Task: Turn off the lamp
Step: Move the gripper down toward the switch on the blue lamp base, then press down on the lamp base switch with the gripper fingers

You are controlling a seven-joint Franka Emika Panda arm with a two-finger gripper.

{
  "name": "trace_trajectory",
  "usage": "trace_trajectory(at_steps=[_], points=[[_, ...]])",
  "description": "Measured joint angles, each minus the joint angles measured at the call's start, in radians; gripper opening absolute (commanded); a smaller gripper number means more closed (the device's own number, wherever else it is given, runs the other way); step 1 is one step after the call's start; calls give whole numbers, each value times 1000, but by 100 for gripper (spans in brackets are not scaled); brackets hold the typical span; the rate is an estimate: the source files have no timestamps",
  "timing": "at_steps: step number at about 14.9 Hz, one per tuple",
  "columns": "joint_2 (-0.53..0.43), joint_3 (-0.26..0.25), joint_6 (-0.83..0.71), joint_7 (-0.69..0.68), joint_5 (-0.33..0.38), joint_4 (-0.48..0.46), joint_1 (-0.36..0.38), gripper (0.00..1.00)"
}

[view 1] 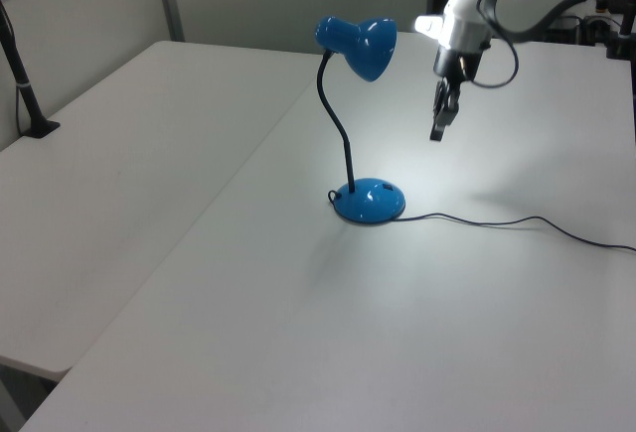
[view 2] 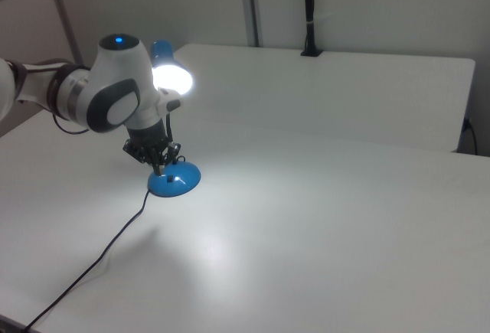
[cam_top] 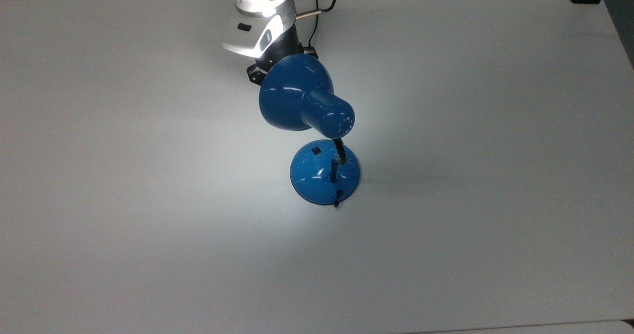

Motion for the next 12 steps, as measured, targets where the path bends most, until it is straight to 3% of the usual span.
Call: trace_trajectory(at_steps=[4,12], points=[[71,2,126,5,58,-6,39,0],[181,2,327,84,60,1,77,0]])
